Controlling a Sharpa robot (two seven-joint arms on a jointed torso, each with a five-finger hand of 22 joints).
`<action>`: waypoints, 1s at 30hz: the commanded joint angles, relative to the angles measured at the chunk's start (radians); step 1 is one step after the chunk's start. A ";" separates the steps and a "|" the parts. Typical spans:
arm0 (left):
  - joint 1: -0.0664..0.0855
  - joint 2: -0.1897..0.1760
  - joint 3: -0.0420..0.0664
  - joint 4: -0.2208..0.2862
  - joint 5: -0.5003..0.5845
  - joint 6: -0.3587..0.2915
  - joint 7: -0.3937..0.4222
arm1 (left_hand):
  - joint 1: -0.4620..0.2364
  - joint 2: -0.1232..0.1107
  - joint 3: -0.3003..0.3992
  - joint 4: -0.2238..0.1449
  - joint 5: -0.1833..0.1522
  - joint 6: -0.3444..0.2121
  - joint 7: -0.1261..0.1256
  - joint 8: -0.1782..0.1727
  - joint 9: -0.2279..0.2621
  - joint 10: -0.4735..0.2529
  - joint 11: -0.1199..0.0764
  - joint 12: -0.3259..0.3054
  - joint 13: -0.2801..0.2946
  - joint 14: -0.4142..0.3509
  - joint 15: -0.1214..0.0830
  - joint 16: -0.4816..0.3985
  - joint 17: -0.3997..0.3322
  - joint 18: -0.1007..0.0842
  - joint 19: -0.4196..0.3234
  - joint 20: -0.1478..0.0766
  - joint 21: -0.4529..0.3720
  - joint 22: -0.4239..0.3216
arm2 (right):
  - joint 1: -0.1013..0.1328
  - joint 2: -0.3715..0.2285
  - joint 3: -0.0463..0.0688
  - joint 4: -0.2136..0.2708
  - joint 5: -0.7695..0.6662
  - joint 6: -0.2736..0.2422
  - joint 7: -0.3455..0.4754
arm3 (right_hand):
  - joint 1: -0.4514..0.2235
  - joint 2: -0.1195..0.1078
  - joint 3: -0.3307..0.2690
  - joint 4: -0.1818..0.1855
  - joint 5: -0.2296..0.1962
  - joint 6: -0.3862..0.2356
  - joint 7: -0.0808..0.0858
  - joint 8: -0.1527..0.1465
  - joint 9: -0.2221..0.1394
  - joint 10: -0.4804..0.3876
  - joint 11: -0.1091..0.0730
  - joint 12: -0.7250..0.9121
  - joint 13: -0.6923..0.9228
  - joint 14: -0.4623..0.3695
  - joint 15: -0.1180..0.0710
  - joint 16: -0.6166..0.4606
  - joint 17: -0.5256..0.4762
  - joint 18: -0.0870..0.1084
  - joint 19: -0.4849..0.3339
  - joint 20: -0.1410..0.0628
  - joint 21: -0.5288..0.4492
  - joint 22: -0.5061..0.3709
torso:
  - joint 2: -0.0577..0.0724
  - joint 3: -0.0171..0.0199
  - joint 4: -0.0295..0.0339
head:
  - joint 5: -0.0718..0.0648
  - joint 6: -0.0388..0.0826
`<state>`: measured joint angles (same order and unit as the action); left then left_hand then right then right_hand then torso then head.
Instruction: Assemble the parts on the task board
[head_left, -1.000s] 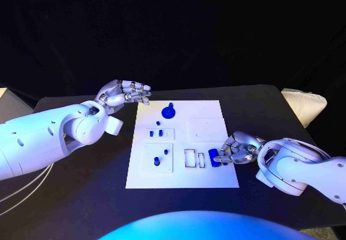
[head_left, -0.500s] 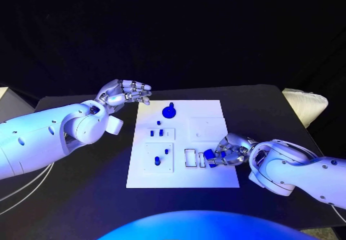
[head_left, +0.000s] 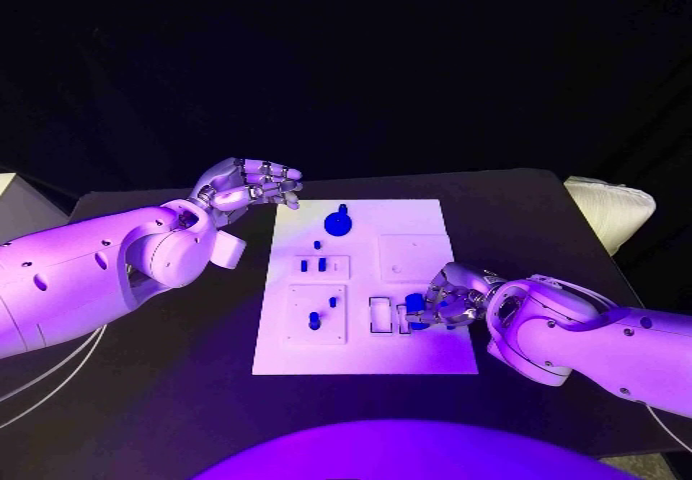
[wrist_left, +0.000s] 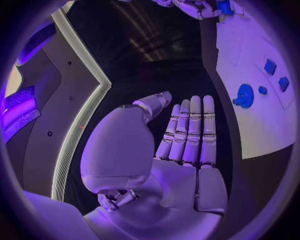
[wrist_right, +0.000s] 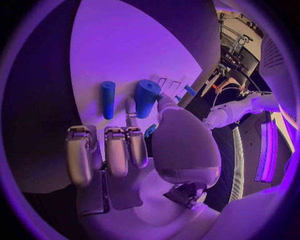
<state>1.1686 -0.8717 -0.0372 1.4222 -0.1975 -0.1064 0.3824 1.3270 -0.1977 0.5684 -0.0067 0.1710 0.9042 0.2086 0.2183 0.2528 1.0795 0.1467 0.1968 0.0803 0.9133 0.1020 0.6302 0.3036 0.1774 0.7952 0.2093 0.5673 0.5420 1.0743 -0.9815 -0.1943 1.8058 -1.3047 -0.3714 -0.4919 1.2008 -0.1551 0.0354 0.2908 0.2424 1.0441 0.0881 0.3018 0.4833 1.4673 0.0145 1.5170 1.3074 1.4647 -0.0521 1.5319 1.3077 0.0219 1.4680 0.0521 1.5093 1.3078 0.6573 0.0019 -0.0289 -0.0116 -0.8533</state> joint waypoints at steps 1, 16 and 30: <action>0.000 0.000 0.001 0.004 0.007 0.014 0.006 | 0.001 0.003 -0.007 0.001 -0.001 0.000 0.003 0.002 -0.001 0.002 0.005 -0.004 -0.001 0.004 0.002 -0.005 0.001 0.001 0.004 -0.001 -0.006 -0.001 | -0.010 0.009 -0.007 -0.006 -0.030 0.025 -0.032 | 0.039 0.013 -0.003 -0.001 0.026 -0.012 -0.002 -0.001 -0.007 0.059 -0.005 0.004 0.200 0.085 -0.006 0.005 0.159 -0.011 0.090 -0.006 0.007 0.248 | 0.000 0.0006 -0.0005 | -0.001 0.001; 0.000 -0.003 0.001 0.007 0.007 0.012 0.004 | 0.001 0.003 -0.007 0.001 -0.001 0.000 0.003 0.002 -0.001 0.002 0.005 -0.004 -0.001 0.004 0.002 -0.005 0.001 0.001 0.004 -0.001 -0.006 -0.001 | -0.010 0.004 -0.007 0.000 0.046 -0.007 -0.032 | 0.154 -0.018 0.074 -0.003 0.213 -0.014 -0.002 -0.006 -0.023 0.058 -0.006 0.000 0.204 0.085 -0.007 0.006 0.163 -0.011 0.091 -0.007 0.009 0.249 | -0.001 0.0008 -0.0012 | -0.002 0.007; 0.000 -0.003 0.000 0.007 0.007 0.012 0.004 | 0.001 0.003 -0.007 0.001 -0.001 0.000 0.003 0.002 -0.001 0.002 0.005 -0.004 -0.001 0.004 0.002 -0.005 0.001 0.001 0.004 -0.001 -0.006 -0.001 | 0.025 -0.024 -0.005 0.049 0.293 -0.096 0.003 | 0.154 -0.032 0.112 -0.002 0.244 -0.009 -0.001 -0.007 -0.029 0.059 -0.006 -0.001 0.205 0.086 -0.007 0.006 0.165 -0.012 0.091 -0.008 0.012 0.250 | 0.000 0.0012 -0.0006 | -0.009 0.007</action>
<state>1.1686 -0.8762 -0.0374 1.4266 -0.1966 -0.1064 0.3805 1.3270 -0.1977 0.5684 -0.0067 0.1710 0.9042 0.2086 0.2183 0.2529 1.0795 0.1467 0.1968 0.0803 0.9132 0.1020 0.6302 0.3036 0.1774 0.7952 0.2093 0.5673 0.5421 1.0977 -1.0052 -0.1992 1.8490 -1.1088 -0.4470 -0.5021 1.3622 -0.1958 0.1400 0.2888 0.4821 1.0256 0.0883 0.2939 0.4510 1.4680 0.0158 1.5170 1.3079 1.4647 -0.0519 1.5318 1.3075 0.0219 1.4679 0.0521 1.5160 1.3074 0.6570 0.0028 -0.0300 -0.0205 -0.8464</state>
